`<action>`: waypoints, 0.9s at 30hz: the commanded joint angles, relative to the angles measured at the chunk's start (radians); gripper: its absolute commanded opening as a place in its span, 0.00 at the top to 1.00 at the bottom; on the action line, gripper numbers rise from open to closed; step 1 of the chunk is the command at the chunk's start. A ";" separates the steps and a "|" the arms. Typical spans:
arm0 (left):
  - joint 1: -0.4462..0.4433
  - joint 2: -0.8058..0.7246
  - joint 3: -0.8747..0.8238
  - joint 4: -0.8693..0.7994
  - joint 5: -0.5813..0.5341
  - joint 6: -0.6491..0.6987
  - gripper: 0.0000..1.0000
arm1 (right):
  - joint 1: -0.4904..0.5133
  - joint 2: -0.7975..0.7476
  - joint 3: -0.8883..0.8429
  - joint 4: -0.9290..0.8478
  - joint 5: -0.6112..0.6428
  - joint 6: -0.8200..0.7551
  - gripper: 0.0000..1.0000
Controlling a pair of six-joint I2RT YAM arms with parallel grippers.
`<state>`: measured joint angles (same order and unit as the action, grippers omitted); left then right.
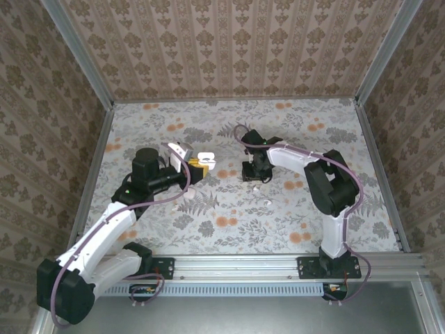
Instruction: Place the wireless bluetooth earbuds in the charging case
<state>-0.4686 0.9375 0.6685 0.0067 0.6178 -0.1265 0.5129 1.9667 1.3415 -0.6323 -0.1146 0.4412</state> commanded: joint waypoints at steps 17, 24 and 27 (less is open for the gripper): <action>0.008 -0.014 -0.011 0.035 0.016 -0.025 1.00 | -0.050 -0.151 -0.292 0.073 -0.172 0.071 0.77; 0.007 -0.018 -0.015 0.035 0.016 -0.031 1.00 | -0.031 -0.201 -0.354 0.092 -0.229 0.124 0.76; 0.008 -0.012 -0.013 0.038 0.017 -0.028 1.00 | -0.029 -0.235 -0.362 0.078 -0.219 0.133 0.72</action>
<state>-0.4686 0.9375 0.6670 0.0078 0.6170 -0.1390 0.4679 1.7664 1.0111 -0.4717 -0.2905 0.5430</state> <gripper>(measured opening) 0.202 0.273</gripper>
